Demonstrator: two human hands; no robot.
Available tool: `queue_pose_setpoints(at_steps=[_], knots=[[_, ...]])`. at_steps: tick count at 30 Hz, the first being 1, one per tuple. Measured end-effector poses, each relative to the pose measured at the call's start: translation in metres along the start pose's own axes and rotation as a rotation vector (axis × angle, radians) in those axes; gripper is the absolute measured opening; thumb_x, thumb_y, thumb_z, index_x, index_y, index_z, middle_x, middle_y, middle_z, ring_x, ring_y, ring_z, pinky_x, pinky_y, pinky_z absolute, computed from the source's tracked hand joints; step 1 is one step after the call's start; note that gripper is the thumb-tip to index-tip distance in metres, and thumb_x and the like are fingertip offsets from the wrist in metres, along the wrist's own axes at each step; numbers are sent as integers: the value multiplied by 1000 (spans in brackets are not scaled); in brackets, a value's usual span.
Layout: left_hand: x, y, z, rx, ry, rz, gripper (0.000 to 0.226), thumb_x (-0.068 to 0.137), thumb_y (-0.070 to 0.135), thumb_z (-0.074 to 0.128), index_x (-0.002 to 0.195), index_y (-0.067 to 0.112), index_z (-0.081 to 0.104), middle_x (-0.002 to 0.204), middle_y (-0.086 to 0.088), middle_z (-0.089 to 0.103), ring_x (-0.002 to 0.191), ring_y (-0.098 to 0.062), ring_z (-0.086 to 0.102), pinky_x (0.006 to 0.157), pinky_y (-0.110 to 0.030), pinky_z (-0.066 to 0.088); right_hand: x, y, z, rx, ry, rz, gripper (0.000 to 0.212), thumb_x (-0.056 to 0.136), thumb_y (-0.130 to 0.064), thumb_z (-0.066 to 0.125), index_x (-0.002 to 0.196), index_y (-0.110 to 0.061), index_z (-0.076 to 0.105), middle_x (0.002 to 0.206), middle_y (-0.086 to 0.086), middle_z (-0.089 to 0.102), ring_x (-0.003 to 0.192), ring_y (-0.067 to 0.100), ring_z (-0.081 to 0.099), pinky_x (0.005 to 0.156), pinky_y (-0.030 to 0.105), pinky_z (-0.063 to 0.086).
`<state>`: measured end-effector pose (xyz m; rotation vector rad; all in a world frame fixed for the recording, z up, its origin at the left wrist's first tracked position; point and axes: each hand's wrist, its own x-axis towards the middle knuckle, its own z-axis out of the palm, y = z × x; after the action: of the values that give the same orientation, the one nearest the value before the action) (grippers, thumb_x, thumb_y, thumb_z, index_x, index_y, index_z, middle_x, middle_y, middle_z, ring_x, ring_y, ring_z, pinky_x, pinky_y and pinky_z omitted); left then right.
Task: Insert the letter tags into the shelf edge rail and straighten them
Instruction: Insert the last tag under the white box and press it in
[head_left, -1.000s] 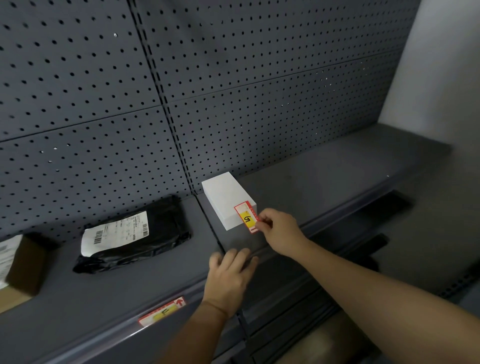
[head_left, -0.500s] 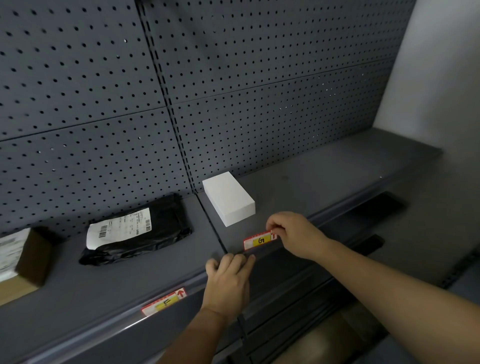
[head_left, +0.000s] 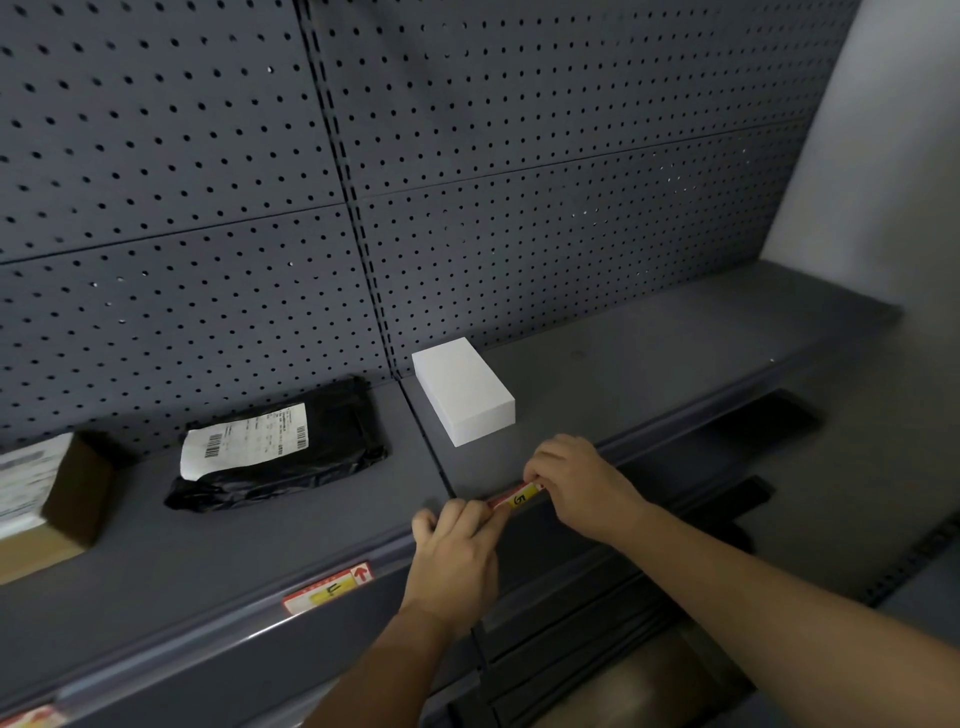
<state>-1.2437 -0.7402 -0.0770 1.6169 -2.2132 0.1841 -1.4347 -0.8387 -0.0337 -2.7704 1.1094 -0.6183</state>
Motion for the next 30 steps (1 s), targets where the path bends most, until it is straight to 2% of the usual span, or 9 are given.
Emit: queue_pose_setpoints(at_steps=[3,10,13,15,21,25,30], knots=[[-1,1,0,-10,20,-1,49,74,15,57,123,22,61,104,4,54,93,-21,46,75,-39,27,-5,0,3,-72,15,1,27,72,6,62,81,-20,62,84,-3,56,84,20,48,72,37,40],[-4,1,2,8,31,-6,48,77,21,46,123,20,62,106,4,54,94,-21,47,77,-39,27,-15,1,11,-69,37,67,32,68,8,64,81,-21,63,84,-3,56,83,20,48,71,33,28],[-4,2,0,6,27,-27,49,77,21,45,123,19,61,106,4,55,94,-21,46,77,-41,30,-16,2,12,-52,40,73,29,72,6,63,83,-21,63,86,-3,56,84,19,47,72,34,33],[-6,2,-2,9,31,-39,49,78,21,46,124,20,61,107,4,56,95,-21,47,77,-40,29,-18,2,12,7,68,113,21,81,-2,61,89,-21,64,92,-4,57,88,17,48,78,37,38],[-15,-3,-12,-11,160,-158,28,84,21,67,112,21,65,103,4,56,95,-20,48,85,-40,33,-35,1,17,230,201,374,13,88,-21,64,99,-27,61,100,-10,54,96,10,48,89,32,37],[-1,-2,-21,-33,175,-190,13,87,24,64,100,23,66,98,5,58,94,-17,49,86,-35,35,-38,0,13,176,156,388,10,89,-27,64,98,-29,61,104,-9,54,100,10,48,93,35,35],[17,3,-22,11,127,-200,8,87,27,63,94,27,65,93,8,57,91,-15,50,81,-32,37,-27,1,4,60,55,334,10,93,-31,58,102,-30,61,102,-12,51,100,9,45,92,34,32]])
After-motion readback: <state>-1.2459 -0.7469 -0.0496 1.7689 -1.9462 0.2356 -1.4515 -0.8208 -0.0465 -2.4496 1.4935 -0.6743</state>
